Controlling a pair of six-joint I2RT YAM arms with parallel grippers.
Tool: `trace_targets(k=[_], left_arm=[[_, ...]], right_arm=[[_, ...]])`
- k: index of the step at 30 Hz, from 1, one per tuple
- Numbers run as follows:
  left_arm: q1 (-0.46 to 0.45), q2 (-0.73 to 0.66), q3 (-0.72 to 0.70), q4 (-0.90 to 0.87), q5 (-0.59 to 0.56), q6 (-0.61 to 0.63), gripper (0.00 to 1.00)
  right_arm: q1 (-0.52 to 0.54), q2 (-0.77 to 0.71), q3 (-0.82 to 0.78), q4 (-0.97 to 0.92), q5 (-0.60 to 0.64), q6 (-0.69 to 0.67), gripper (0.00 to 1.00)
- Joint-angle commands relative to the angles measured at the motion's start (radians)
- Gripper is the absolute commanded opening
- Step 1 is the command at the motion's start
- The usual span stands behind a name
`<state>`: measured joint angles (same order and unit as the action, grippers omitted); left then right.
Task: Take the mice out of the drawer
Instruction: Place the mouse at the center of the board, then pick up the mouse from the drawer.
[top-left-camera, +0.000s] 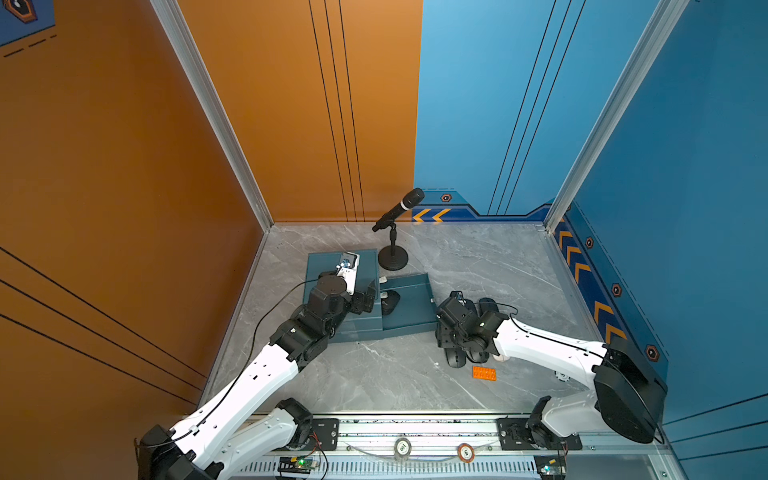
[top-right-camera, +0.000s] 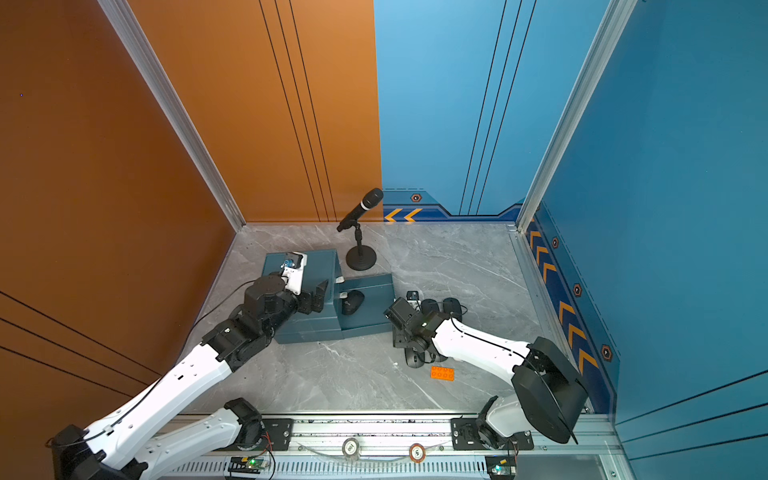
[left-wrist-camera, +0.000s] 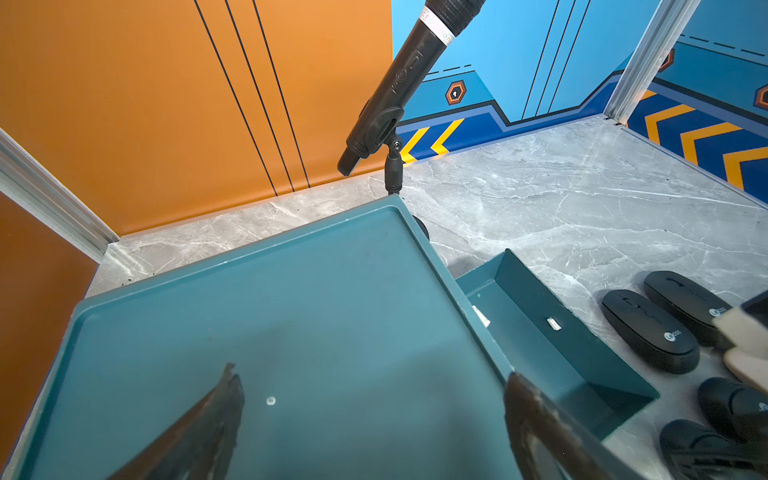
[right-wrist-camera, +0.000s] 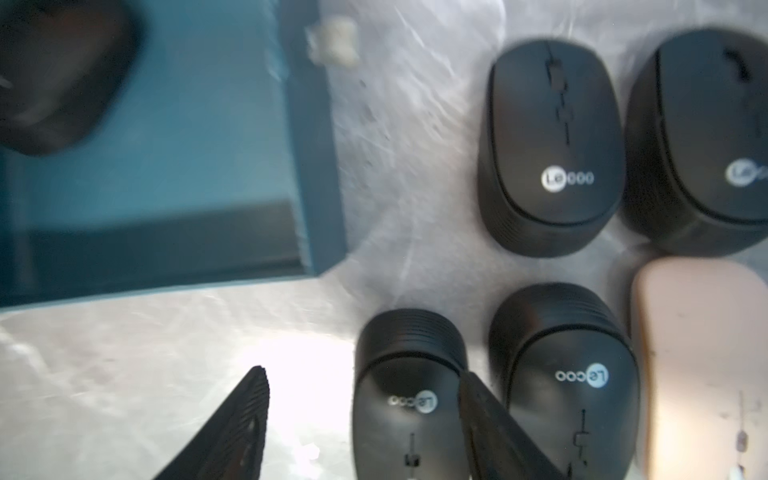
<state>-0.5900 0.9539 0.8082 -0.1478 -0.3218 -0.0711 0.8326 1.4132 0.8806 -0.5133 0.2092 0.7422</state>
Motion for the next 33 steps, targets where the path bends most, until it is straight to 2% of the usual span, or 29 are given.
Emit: trace_targets(k=[1,6,11,13,20,33], left_arm=[[0.004,0.002,-0.006,-0.007,0.008,0.013,0.98],[0.006,-0.001,-0.005,-0.009,0.006,0.011,0.98],[0.007,-0.003,-0.006,-0.009,0.006,0.011,0.98],[0.007,-0.006,-0.006,-0.008,0.006,0.011,0.98],[0.005,-0.012,-0.008,-0.007,0.010,0.010,0.98],[0.005,-0.015,-0.009,-0.007,0.010,0.009,0.98]], right_arm=[[0.007,-0.008,0.054,0.010,-0.019,-0.028,0.65],[0.005,0.086,0.164,0.107,-0.061,0.010,0.63],[0.005,0.263,0.279,0.215,-0.154,0.102,0.67],[0.006,0.339,0.341,0.222,-0.172,0.129,0.73],[-0.013,0.507,0.432,0.317,-0.224,0.210,0.75],[-0.014,0.649,0.522,0.341,-0.155,0.222,0.79]])
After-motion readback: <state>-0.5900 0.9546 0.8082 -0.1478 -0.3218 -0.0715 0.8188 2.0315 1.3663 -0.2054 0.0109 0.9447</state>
